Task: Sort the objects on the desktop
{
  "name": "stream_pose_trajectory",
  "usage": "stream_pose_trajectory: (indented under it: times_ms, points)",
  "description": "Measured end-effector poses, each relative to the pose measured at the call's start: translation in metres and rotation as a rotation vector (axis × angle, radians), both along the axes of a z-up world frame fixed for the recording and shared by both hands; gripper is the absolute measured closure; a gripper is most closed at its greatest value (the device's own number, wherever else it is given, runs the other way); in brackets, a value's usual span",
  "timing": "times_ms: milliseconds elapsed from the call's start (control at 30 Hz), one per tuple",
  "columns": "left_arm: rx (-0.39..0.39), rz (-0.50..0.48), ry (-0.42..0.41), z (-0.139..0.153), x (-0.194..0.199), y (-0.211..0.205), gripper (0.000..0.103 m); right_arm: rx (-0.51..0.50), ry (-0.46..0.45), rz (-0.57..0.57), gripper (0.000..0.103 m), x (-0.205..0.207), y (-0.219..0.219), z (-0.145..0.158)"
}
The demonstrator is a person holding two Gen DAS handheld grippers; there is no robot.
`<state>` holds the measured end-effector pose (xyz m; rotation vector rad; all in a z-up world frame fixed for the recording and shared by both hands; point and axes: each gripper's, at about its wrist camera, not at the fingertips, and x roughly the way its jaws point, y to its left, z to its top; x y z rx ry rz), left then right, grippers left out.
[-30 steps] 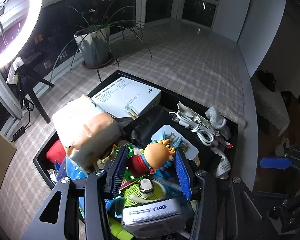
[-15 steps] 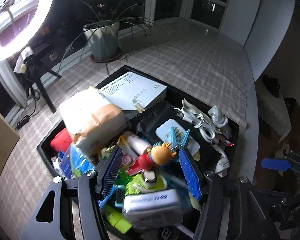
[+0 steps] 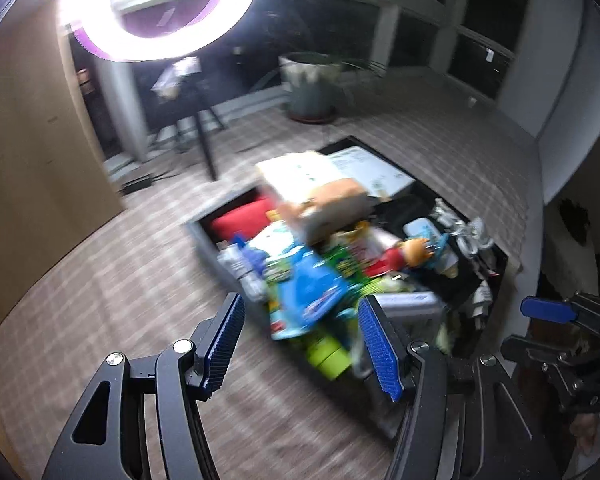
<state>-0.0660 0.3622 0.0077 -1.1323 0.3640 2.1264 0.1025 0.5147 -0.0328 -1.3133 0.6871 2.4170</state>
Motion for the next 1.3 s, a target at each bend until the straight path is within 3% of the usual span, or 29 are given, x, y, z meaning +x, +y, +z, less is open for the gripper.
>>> stream_pose_trajectory:
  times_ms: [400,533,733,1000,1300]
  points:
    - [-0.023,0.264,0.057,0.018,0.014,-0.14,0.039,0.032,0.015,0.194,0.039,-0.065,-0.081,0.011]
    - [-0.036,0.353,0.06,0.016,0.021,-0.185,0.031,0.042,0.021,0.26,0.039,-0.085,-0.111,0.013]
    - [-0.053,0.483,0.065,0.014,0.036,-0.248,0.027,0.09,0.033,0.335,0.039,-0.11,-0.157,0.015]
    - [-0.049,0.568,0.049,0.011,0.051,-0.305,0.025,0.108,0.031,0.41,0.039,-0.13,-0.202,0.01]
    - [-0.041,0.617,0.048,0.011,0.058,-0.341,0.025,0.118,0.025,0.446,0.039,-0.14,-0.235,0.005]
